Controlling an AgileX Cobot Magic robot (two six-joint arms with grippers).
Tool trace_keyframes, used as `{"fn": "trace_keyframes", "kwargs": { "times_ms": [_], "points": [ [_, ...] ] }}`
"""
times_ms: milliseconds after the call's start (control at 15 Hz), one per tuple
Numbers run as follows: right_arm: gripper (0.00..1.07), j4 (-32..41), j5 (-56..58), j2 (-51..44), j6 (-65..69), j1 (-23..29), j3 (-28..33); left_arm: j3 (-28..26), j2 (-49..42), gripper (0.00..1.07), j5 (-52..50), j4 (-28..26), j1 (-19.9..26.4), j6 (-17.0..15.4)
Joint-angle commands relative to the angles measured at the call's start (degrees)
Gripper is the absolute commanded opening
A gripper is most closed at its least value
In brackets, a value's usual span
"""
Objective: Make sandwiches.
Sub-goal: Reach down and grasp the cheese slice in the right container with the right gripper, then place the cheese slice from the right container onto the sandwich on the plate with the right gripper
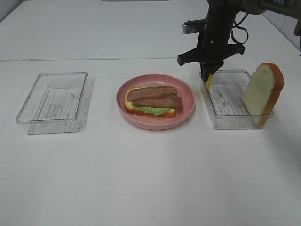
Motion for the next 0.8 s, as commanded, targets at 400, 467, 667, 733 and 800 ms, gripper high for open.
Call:
{"fn": "trace_keyframes", "kwargs": {
  "times_ms": [400,467,667,733,800],
  "points": [
    [0.0,-1.09,0.46,-3.04,-2.01,-0.11,-0.06,0.0,-0.97,0.91,-0.23,-0.17,0.17,0.06],
    [0.0,-1.49,0.86,-4.41,-2.01,-0.11,-0.06,0.0,-0.97,0.91,-0.23,-0.17,0.17,0.06],
    [0.0,-0.74,2.58,-8.42,-2.01,0.29,-0.06,0.0,-0.97,0.91,-0.23,-0.17,0.17,0.06],
    [0.0,-0.46,3.04,-9.57,-2.01,0.74,-0.06,0.0,-0.97,0.91,-0.23,-0.17,0.17,0.06],
    [0.0,-0.11,3.15,-10.08,-2.01,0.86,-0.06,0.0,-0.97,0.91,-0.23,-0.17,0.17,0.06]
  ]
}}
